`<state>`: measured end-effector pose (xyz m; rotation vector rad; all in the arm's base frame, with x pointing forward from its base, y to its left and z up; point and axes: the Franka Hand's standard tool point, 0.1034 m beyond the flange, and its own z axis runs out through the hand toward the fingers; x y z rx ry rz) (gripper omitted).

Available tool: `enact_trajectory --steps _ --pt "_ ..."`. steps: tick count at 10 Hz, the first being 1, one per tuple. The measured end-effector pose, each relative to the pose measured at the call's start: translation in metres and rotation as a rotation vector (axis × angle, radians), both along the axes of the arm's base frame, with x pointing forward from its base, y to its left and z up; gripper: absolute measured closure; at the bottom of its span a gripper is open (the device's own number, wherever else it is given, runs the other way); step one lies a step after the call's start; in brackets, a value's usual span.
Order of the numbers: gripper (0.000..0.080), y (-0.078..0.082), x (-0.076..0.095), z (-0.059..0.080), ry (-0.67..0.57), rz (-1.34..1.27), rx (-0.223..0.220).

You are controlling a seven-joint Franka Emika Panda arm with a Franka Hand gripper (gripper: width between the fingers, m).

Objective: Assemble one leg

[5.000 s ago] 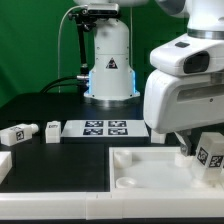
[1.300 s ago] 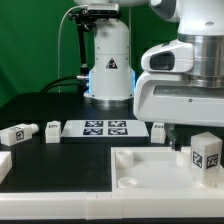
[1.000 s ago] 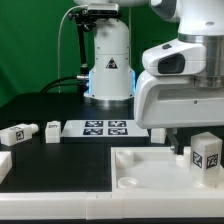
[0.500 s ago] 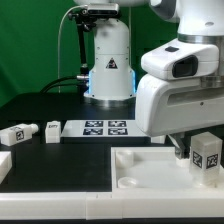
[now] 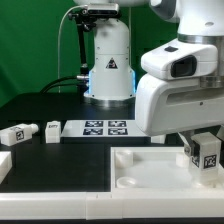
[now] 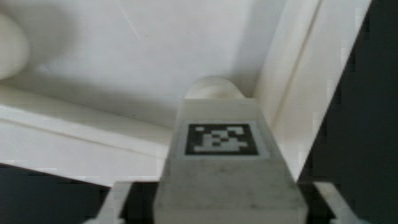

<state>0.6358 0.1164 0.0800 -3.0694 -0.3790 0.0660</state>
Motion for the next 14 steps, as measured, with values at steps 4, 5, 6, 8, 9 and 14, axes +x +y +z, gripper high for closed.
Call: enact_trajectory --steps 4,5,6,8,9,14 --pt "0.0506 0.0027 -0.0008 -0.0005 0.004 -0.526 -0.024" --pt "0.0506 0.002 -0.0007 -0.0006 0.008 -0.635 -0.028" --pt "0.0506 0.0016 -0.0007 -0.0007 0.013 -0.724 -0.032" --pt "0.0506 0.0007 -0.0012 -0.0011 0.028 -1.001 -0.043" --pt "0.0506 0.001 -0.0017 -0.0013 0.034 -1.118 -0.05" --pt "0.0506 0.0039 -0.0035 -0.0022 0.057 -1.492 -0.068"
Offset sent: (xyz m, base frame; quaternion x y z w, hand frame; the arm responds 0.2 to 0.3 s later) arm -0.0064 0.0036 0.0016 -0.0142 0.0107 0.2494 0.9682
